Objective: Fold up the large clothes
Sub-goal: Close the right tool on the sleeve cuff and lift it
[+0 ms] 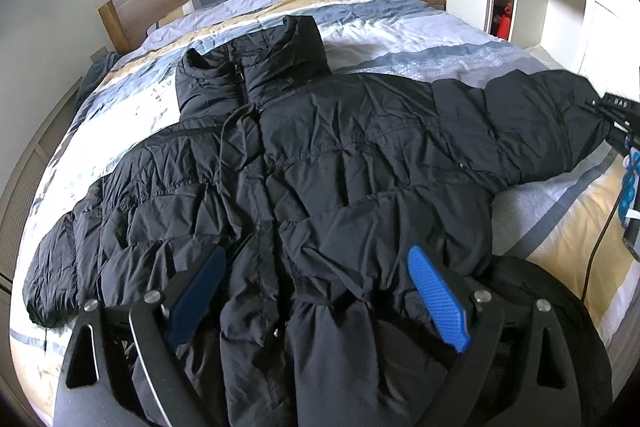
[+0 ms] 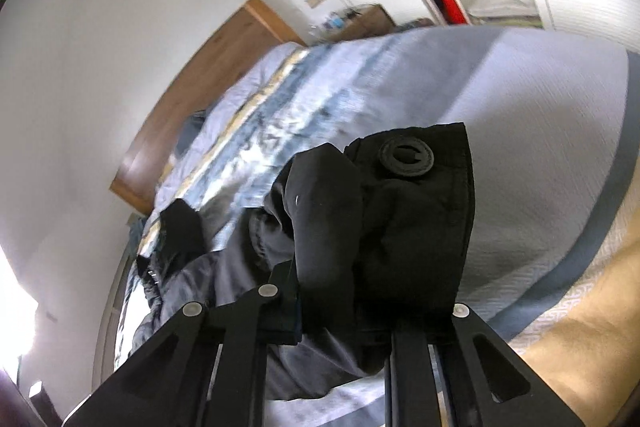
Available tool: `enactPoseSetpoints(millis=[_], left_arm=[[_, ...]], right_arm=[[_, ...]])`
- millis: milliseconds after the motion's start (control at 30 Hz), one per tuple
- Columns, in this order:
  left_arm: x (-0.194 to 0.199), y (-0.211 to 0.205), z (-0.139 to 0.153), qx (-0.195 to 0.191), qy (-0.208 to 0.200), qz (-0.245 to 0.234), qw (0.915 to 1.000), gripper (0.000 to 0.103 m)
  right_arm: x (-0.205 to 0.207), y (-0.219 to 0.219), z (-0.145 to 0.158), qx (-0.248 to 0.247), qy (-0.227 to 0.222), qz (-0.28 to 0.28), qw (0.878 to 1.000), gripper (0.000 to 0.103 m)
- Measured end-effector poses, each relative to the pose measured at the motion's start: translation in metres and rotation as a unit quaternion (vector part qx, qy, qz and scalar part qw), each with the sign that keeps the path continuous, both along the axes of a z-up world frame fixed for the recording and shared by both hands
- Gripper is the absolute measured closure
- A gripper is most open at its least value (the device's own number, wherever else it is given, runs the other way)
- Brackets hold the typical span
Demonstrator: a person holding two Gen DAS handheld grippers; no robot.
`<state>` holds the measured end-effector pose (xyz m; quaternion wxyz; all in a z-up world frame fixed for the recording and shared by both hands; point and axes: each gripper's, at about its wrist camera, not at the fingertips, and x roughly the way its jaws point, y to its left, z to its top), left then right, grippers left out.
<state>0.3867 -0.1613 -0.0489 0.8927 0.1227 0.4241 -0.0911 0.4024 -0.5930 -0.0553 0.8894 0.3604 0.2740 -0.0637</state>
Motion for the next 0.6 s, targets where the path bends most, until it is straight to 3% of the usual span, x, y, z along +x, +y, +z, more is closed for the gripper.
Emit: enactPoseSetpoints(millis=[400, 600], left_arm=[[-0.013, 0.026, 0.017, -0.023, -0.015, 0.019, 0.9994, 0.010], [-0.020, 0.042, 0.026, -0.031, -0.026, 0.030, 0.9988, 0.009]], right_arm=[[0.014, 0.071, 0.059, -0.033, -0.048, 0.094, 0.994, 0.088], [0.024, 0.110, 0.072, -0.048, -0.052, 0.143, 0.987, 0.088]])
